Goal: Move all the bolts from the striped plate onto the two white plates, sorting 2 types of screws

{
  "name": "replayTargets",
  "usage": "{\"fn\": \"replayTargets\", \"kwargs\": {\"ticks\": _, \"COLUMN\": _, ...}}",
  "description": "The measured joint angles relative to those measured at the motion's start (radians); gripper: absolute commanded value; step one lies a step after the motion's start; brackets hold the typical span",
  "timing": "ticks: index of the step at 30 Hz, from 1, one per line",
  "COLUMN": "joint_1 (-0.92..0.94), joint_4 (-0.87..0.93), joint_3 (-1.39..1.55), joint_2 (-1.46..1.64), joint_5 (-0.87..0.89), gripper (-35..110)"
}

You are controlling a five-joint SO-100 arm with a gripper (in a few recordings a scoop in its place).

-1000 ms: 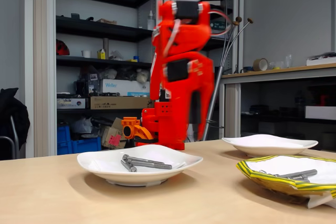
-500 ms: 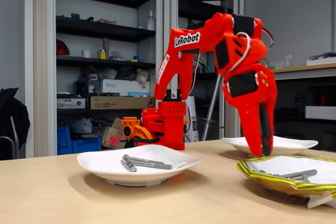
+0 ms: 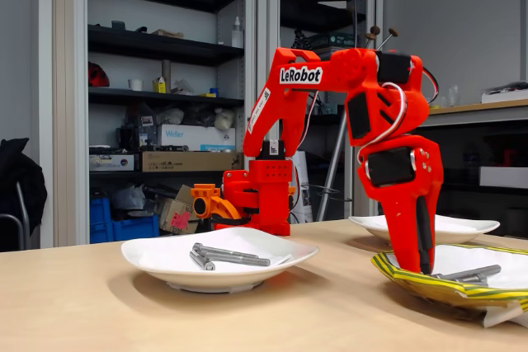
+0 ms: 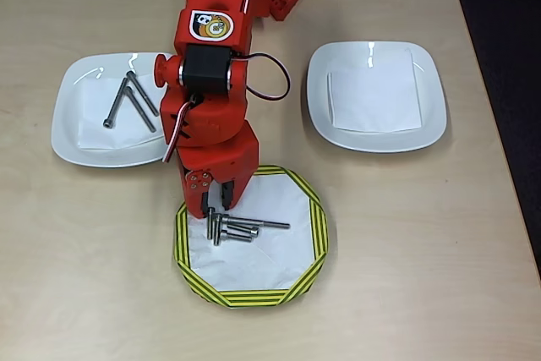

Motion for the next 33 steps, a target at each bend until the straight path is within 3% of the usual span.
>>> {"fn": "replayTargets", "kwargs": {"ticks": 20, "joint_1": 0.035, "joint_4": 0.112, "joint_3": -0.189, "joint_2": -0.101, "joint_5": -0.037, "gripper": 0}}
{"fn": "replayTargets", "kwargs": {"ticks": 33, "joint_1": 0.012, "joint_4": 0.313, "joint_3": -0.393, "joint_2": -0.127, "joint_5": -0.071, "gripper": 0}}
